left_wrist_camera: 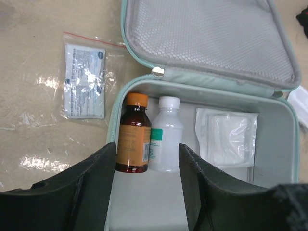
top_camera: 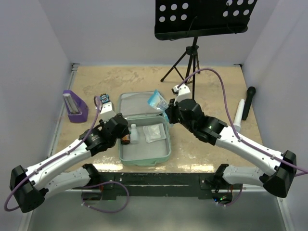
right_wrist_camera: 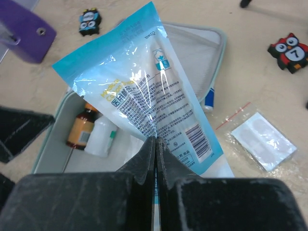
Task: Organize the medicine kit
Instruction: Pick up the medical item at the center of the board.
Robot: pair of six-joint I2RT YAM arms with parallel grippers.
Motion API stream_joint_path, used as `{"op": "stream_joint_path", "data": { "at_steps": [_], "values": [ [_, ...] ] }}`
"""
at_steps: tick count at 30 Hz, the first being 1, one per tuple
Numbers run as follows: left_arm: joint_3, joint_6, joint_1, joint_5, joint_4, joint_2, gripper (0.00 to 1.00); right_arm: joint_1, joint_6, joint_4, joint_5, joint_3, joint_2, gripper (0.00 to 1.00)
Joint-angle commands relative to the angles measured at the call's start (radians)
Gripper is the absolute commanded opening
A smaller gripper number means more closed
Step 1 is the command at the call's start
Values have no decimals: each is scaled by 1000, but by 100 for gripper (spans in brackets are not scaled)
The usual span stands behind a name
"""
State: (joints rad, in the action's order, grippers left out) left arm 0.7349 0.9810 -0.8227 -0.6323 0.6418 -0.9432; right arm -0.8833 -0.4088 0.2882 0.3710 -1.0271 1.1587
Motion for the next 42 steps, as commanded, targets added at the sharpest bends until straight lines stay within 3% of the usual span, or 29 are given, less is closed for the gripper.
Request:
{"op": "stream_joint_path", "data": {
  "at_steps": [1,7,11,17,23,26,29,34,39,42],
  "values": [
    [64,51,37,-44,62,60,59,-38,109,-23,-133,22,-27,0],
    [70,104,69,-29,96,112,57,-92,160,-27,-315,38,-42,0],
    [-9,59,69,3,-61,233,58,-85,127,-70,-502,27,-67,0],
    [-147,-114,68,39,-335,572,93,84,62,-96,-821,21,1,0],
    [-235,-381,68,330,-596,702,97,158,-59,-271,-1179,48,7,0],
    [-270,-418,69,486,-720,683,99,158,-229,-534,-1308,117,-31,0],
    [-302,-427,69,601,-842,649,100,159,-262,-590,-1321,127,-57,0],
    [-325,-439,69,675,-988,661,100,162,-292,-623,-1331,131,-91,0],
    [-284,-519,69,658,-962,708,100,164,-338,-710,-1389,168,-122,0],
    [-258,-571,68,695,-967,730,100,167,-497,-904,-1498,225,-90,0]
  ]
}}
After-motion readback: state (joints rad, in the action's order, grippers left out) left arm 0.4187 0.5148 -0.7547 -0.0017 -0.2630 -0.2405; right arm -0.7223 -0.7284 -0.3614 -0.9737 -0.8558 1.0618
